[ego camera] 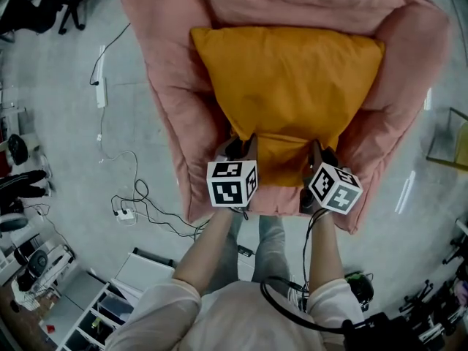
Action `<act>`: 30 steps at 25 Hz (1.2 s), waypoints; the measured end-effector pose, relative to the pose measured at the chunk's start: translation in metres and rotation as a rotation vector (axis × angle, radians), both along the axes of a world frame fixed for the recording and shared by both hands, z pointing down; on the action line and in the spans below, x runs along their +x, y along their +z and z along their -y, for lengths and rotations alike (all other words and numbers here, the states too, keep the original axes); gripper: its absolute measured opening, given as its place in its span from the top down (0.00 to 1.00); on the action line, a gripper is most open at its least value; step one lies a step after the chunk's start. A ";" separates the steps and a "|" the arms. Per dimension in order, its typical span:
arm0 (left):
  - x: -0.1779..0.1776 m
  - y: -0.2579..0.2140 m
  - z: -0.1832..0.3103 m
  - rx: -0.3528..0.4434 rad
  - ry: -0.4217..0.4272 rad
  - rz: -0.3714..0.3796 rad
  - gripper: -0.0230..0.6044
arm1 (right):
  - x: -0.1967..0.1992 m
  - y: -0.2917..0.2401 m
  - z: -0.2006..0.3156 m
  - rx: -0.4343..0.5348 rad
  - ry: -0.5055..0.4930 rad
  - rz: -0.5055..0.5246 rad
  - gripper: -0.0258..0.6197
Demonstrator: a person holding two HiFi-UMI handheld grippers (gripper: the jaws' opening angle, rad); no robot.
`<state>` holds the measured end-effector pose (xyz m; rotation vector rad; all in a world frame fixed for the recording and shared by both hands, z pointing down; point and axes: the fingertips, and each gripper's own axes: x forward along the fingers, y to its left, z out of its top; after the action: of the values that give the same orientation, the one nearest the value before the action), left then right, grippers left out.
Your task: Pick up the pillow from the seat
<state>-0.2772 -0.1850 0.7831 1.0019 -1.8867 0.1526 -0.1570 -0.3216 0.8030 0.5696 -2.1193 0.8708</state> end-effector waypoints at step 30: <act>0.033 -0.204 -0.066 0.235 0.001 0.072 0.90 | 0.042 -0.213 -0.061 0.195 0.054 0.214 0.91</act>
<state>-0.2445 -0.1191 0.5787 1.1689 -2.0029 -0.0341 -0.1151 -0.2608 0.5897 0.6608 -2.4112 0.7878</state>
